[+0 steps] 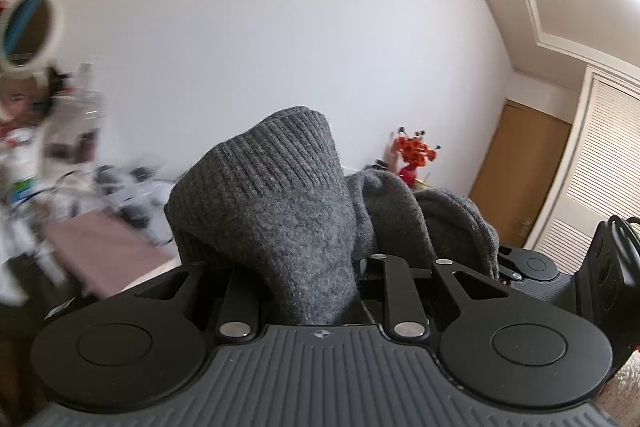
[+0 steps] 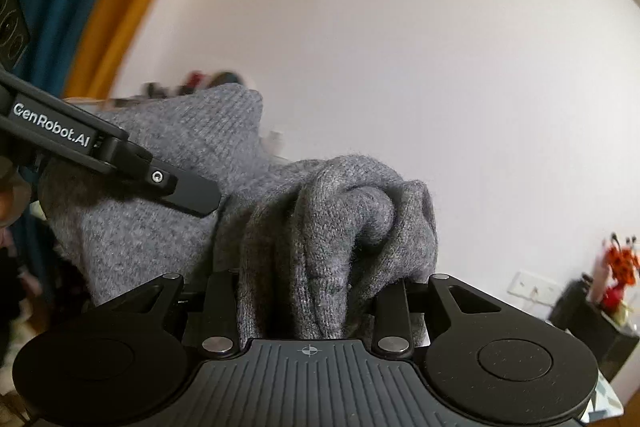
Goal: Fold clothes
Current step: 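Carry the grey sweater with both grippers over to the patterned table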
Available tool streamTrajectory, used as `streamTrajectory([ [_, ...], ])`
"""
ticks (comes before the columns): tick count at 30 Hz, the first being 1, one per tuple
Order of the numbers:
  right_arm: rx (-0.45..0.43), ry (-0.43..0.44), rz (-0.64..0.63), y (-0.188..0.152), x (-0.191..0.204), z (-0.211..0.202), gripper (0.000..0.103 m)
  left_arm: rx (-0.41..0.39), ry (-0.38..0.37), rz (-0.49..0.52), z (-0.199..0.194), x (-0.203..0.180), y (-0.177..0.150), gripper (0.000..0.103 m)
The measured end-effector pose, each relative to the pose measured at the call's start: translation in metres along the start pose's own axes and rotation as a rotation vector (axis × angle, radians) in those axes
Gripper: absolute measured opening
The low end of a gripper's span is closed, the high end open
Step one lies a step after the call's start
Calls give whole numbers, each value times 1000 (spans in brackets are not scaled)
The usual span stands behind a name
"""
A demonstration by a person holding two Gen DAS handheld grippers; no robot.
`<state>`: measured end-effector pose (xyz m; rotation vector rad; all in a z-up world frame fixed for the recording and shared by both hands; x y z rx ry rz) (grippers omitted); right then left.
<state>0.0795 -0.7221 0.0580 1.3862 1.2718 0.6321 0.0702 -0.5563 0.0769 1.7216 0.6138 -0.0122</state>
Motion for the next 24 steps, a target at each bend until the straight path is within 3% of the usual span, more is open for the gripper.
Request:
streamTrajectory([
  [8, -60, -182, 28, 4, -159, 64, 29, -73, -173, 103, 134, -43, 72, 23],
  [13, -87, -229, 38, -24, -256, 70, 29, -98, -222, 116, 204, -77, 91, 23],
  [16, -110, -228, 43, -45, -310, 84, 29, -99, -218, 127, 249, -97, 94, 23],
  [20, -133, -182, 18, -89, -409, 44, 29, -118, -184, 137, 307, -132, 92, 23],
  [24, -110, -99, 19, -118, -508, 56, 29, -137, -88, 93, 370, -170, 80, 23],
])
Point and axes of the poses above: each gripper's, at about its wrist camera, not at the fingertips, and z roughly the way its jaws point, x to its left, y to its top, the point moved 10 cm from there along z, roughly the way its jaws point, and after that the axes turned 5 degrees about y, right-handed, at the moved point
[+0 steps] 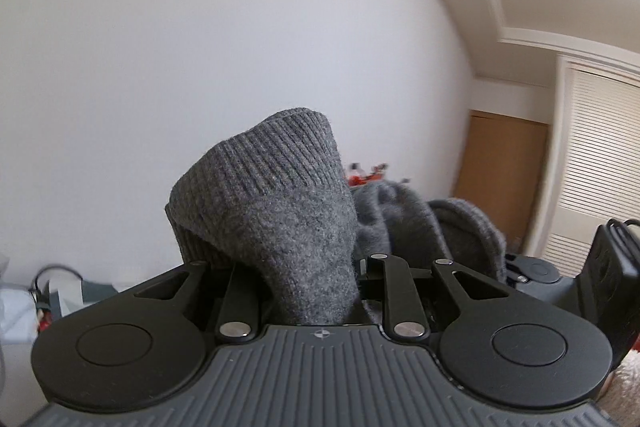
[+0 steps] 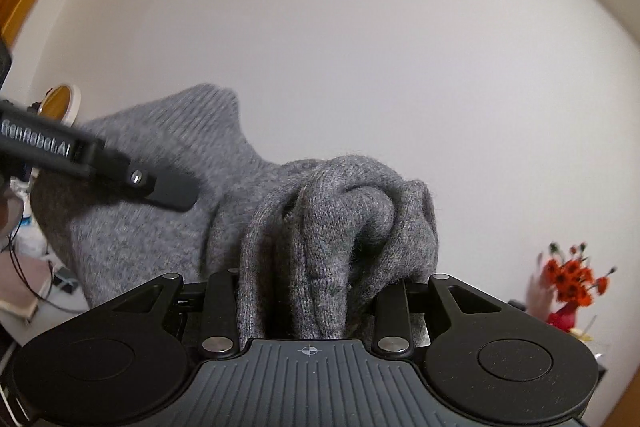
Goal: Fold clothes
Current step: 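Carry the grey sweater with both grippers over to the patterned table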
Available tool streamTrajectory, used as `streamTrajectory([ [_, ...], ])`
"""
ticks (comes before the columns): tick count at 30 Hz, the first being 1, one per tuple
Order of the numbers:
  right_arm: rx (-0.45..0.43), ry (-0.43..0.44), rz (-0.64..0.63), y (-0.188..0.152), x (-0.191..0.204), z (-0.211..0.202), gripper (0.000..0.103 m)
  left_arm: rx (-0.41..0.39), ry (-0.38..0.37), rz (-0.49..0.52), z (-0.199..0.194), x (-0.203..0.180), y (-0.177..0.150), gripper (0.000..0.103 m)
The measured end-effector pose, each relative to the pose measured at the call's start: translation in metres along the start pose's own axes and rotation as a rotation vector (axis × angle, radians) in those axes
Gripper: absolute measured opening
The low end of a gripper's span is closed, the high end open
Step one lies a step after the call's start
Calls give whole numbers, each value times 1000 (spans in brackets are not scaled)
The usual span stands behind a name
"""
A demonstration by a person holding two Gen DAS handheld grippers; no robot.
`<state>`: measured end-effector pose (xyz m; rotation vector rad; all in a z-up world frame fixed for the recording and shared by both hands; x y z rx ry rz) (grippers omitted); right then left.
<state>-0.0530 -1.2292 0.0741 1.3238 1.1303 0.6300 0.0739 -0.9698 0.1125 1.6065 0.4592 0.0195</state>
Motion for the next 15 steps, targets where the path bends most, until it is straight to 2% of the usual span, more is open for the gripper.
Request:
streamTrajectory([
  [4, 50, 72, 17, -36, -87, 21, 29, 43, 103, -66, 70, -18, -23, 23],
  [9, 107, 101, 82, -88, -173, 49, 30, 99, 212, -88, 124, -28, -55, 23],
  [12, 157, 101, 99, -121, -199, 72, 30, 149, 255, -92, 158, -23, -77, 23],
  [15, 233, 107, 108, -157, -200, 90, 30, 204, 276, -122, 190, -10, -104, 24],
])
Point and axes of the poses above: each gripper's, at about its wrist camera, not at the fingertips, and z roughly the way its jaws point, x to its left, y to its top, the point moved 10 cm from there along z, roughly the way its jaws point, and after that the axes turned 5 degrees about y, right-handed, at the moved point
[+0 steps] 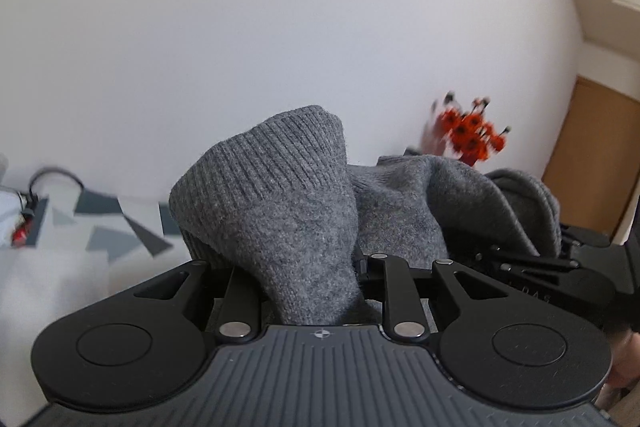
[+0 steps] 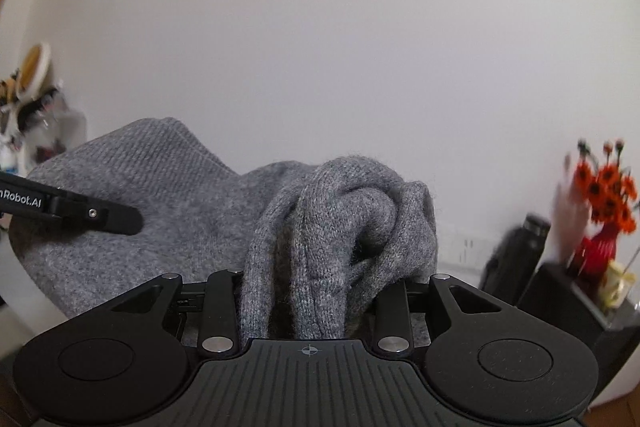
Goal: Fold clothes
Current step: 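Carry the grey sweater with both grippers over to the patterned table, then lower the grey sweater onto the table and open both grippers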
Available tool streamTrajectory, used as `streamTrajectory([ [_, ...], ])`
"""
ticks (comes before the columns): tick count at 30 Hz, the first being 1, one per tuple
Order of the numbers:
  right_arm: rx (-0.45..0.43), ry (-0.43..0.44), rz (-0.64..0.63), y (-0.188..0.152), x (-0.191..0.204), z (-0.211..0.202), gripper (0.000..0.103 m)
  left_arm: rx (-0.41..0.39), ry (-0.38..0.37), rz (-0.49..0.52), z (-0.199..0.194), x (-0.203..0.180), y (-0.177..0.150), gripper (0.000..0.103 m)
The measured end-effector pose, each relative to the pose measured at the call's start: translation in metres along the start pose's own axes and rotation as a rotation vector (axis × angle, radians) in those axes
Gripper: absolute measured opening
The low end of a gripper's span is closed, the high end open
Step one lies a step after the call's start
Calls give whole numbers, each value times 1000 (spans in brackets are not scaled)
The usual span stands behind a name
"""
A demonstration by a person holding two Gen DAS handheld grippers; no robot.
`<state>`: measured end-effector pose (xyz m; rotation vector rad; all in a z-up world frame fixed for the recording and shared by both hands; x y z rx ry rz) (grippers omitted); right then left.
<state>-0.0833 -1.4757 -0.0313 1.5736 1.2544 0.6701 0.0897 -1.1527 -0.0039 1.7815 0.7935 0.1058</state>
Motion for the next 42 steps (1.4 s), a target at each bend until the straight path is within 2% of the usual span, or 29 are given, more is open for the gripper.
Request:
streamTrajectory([
  [2, 64, 8, 2, -18, -5, 27, 30, 59, 1, -53, 30, 10, -17, 24],
  [4, 135, 21, 0, -29, -2, 62, 30, 118, 8, -82, 76, 14, -30, 24],
  [6, 207, 35, -2, -41, 1, 96, 30, 174, 30, -80, 107, 23, -47, 24],
  [10, 325, 58, 6, -73, -2, 139, 31, 280, 63, -78, 142, 33, -78, 24],
  [16, 430, 55, 85, -117, -4, 170, 31, 391, 57, -56, 186, 36, -105, 26],
  [20, 477, 63, 172, -132, 0, 166, 33, 416, 53, -25, 196, 29, -114, 28],
  [26, 478, 109, 235, -144, -10, 171, 36, 425, 70, -17, 202, 21, -120, 28],
  [31, 475, 156, 229, -145, -25, 173, 37, 432, 134, -34, 209, 11, -121, 28],
  [36, 458, 200, 221, -154, -62, 183, 38, 426, 221, -37, 231, -12, -127, 29],
  [40, 428, 205, 159, -160, -98, 184, 39, 414, 262, -57, 258, -35, -125, 29],
  [42, 421, 215, 192, -166, -119, 184, 39, 411, 284, -44, 273, -49, -123, 29],
])
Point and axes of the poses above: each gripper's, at about its wrist camera, not at the fingertips, and z roughly the way its jaws point, x to its left, y to its top, the point moved 10 cm from there along z, roughly the way its jaws point, and after that the axes turned 5 degrees about y, right-handed, at the moved point
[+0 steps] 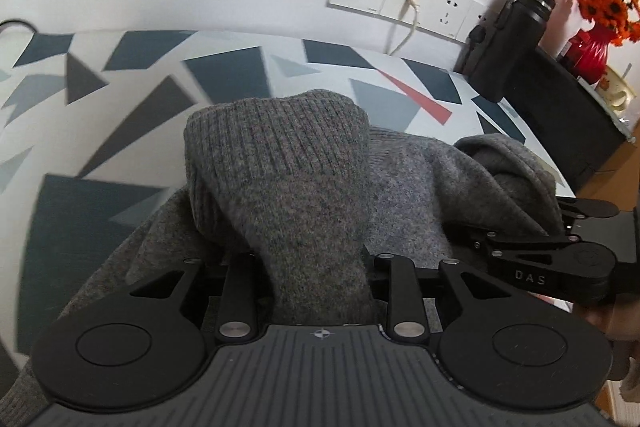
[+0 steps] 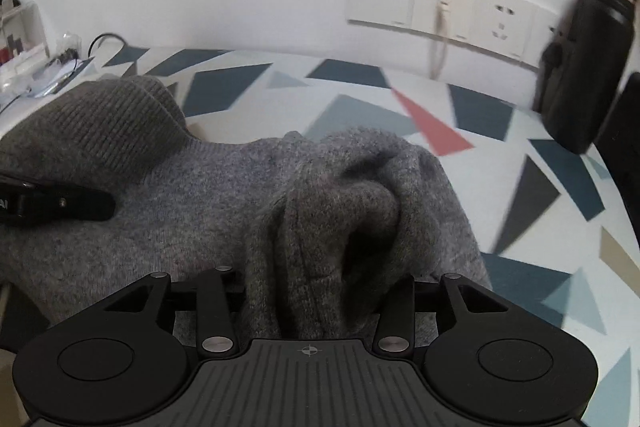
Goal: Fold clothes
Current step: 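Lower the grey sweater onto the table and open both grippers, then close both grippers on the grey sweater sleeve and body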
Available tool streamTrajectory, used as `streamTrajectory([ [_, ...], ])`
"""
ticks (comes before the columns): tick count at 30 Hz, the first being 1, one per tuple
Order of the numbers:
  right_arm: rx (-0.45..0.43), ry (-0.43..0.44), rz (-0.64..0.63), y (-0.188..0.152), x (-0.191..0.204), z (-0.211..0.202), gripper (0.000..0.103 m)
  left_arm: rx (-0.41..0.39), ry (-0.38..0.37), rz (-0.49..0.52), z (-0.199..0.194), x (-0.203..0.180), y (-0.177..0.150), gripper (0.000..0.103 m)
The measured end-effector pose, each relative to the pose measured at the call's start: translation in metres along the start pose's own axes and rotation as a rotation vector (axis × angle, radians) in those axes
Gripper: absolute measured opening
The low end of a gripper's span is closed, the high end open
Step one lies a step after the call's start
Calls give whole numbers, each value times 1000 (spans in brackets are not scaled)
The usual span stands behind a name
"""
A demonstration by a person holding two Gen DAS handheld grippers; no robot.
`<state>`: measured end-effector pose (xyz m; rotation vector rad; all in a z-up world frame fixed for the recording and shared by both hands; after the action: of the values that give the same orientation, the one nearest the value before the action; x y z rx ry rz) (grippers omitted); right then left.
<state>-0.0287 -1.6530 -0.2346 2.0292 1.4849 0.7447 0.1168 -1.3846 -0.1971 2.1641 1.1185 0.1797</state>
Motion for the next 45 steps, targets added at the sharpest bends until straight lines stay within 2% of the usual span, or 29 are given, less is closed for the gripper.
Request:
streamTrajectory([
  [5, -26, 21, 38, -4, -39, -5, 44, -16, 58, 12, 16, -37, 4, 31],
  [9, -36, 28, 19, -5, -48, -7, 52, -14, 130, 52, 21, -54, 3, 35],
  [10, -37, 23, 7, -5, -48, -8, 57, -9, 146, 65, 21, -56, 3, 37],
  [12, -35, 7, 10, -6, -50, -13, 67, 5, 146, 94, 21, -60, 2, 50],
  [14, -37, 7, 33, -7, -54, -20, 74, 23, 135, 132, 21, -66, 0, 69],
  [16, -40, 21, 64, -8, -58, -30, 81, 44, 150, 185, 19, -72, -3, 75],
  [19, -45, 42, 111, -9, -65, -44, 87, 46, 165, 202, 12, -77, -6, 76],
  [23, -29, 55, 180, -17, -77, -64, 89, 48, 168, 138, 2, -75, -10, 76],
  [26, -30, 39, 235, -20, -86, -76, 96, 54, 156, 102, -7, -77, -14, 79],
  [30, -58, 14, 282, -20, -93, -94, 97, 56, 121, 72, -20, -77, -26, 79],
  [34, -144, 59, 286, -4, -88, -116, 96, 91, 13, 32, -33, -78, -48, 79],
  [40, -225, 114, 204, 30, -61, -132, 92, 43, 42, -17, -59, -51, -59, 79],
  [45, -191, 156, 190, 33, -35, -116, 85, -7, 123, -65, -74, -8, -57, 79],
])
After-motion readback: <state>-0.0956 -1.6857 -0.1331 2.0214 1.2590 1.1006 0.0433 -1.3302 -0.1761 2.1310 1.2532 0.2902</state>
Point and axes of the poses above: each gripper's, at about its wrist camera, not at the fingertips, and z roughly the way its jaws point, x to its left, y to its top, the point moved 10 cm from there along z, roughly the way its jaws point, and after that the axes turned 5 degrees about y, right-handed, at the moved point
